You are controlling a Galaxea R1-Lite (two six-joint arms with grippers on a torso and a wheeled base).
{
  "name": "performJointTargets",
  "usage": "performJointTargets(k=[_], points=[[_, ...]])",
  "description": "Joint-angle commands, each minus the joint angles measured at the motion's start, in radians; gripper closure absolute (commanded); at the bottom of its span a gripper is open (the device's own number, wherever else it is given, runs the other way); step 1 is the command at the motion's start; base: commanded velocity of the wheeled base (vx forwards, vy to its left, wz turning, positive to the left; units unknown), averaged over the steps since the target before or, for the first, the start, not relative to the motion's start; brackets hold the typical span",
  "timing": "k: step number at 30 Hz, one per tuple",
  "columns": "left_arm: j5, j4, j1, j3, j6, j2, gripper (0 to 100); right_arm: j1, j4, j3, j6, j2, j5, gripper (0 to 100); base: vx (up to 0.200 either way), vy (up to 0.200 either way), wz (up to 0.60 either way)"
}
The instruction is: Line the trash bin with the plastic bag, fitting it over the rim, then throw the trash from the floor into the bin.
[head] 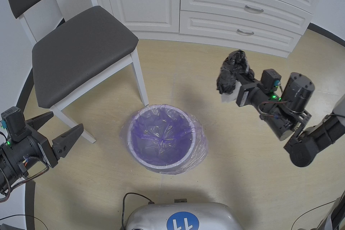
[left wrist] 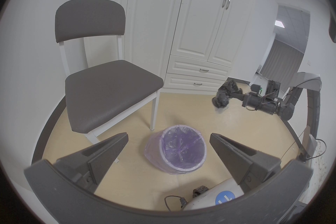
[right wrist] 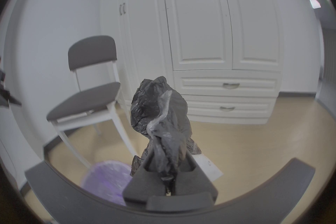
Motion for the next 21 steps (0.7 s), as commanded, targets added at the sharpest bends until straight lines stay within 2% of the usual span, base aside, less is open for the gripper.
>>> performJointTargets(k=[1, 3, 12, 14, 16, 21], points=[[0.002, -0.002, -0.008, 0.001, -0.001, -0.002, 0, 0.126, -0.028, -0.090, 0.125, 0.143, 0.004, 100, 0.000, 0.000, 0.00], [0.002, -0.002, -0.008, 0.001, -0.001, -0.005, 0, 0.163, -0.025, -0.087, 0.159, 0.149, 0.004, 100, 0.000, 0.000, 0.00], [0.002, -0.035, -0.056, 0.012, -0.001, -0.019, 0, 0.234, 0.004, -0.082, 0.162, 0.141, 0.004, 100, 0.000, 0.000, 0.00], [0.000, -0.049, -0.065, 0.027, 0.001, -0.020, 0, 0.245, 0.064, -0.090, 0.162, 0.138, 0.014, 100, 0.000, 0.000, 0.00], [0.002, -0.075, -0.070, 0.035, 0.013, -0.017, 0, 0.252, 0.182, -0.143, 0.165, 0.149, 0.028, 100, 0.000, 0.000, 0.00], [0.003, -0.081, -0.086, 0.041, 0.045, -0.019, 0, 0.263, 0.325, -0.209, 0.165, 0.158, 0.063, 100, 0.000, 0.000, 0.00]])
